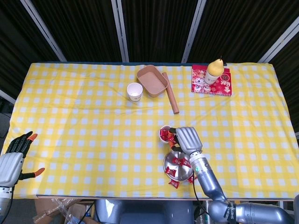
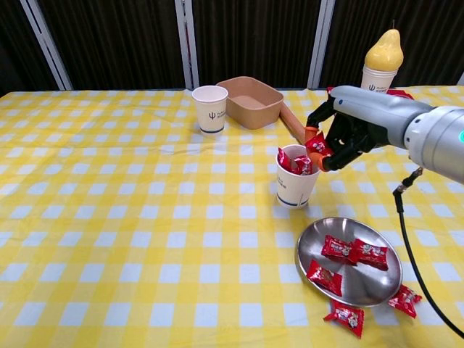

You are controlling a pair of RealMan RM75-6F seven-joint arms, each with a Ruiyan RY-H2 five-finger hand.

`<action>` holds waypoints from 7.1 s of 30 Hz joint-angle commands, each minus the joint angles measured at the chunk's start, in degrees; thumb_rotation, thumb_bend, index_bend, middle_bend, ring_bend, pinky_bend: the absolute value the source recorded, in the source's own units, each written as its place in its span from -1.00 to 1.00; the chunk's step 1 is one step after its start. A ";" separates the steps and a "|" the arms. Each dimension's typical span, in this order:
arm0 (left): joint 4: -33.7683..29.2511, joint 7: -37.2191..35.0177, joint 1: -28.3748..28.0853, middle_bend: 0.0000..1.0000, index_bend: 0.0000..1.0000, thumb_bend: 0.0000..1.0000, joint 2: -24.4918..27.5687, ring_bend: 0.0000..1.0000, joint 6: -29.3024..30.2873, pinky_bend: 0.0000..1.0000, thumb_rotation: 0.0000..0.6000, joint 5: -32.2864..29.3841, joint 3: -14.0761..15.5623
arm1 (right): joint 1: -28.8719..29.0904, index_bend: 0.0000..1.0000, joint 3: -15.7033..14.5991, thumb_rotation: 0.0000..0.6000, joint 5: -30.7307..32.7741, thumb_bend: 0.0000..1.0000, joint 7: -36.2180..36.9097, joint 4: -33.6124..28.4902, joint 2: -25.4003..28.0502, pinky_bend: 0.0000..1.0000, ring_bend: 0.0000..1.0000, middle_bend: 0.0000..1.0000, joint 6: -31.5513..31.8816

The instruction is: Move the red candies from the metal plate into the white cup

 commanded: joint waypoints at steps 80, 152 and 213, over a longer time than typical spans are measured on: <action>0.33 0.20 0.64 -1.00 -1.00 -1.00 -0.39 -1.00 1.94 -1.00 1.00 1.35 0.07 | -7.24 -0.27 -19.05 1.00 -11.20 -0.30 0.69 5.82 -2.58 0.97 0.97 0.79 7.60; 0.19 -0.25 0.37 -1.00 -1.00 -1.00 -0.18 -1.00 1.03 -1.00 1.00 0.65 -0.10 | -1.38 0.10 -0.55 1.00 -5.46 0.04 1.30 1.51 -0.93 0.97 0.97 0.79 1.89; 0.49 -0.97 0.88 -1.00 -1.00 -1.00 -0.33 -1.00 2.34 -1.00 1.00 1.75 0.11 | -10.00 -0.26 -20.58 1.00 -15.91 -0.17 5.08 0.15 -1.82 0.97 0.97 0.79 3.26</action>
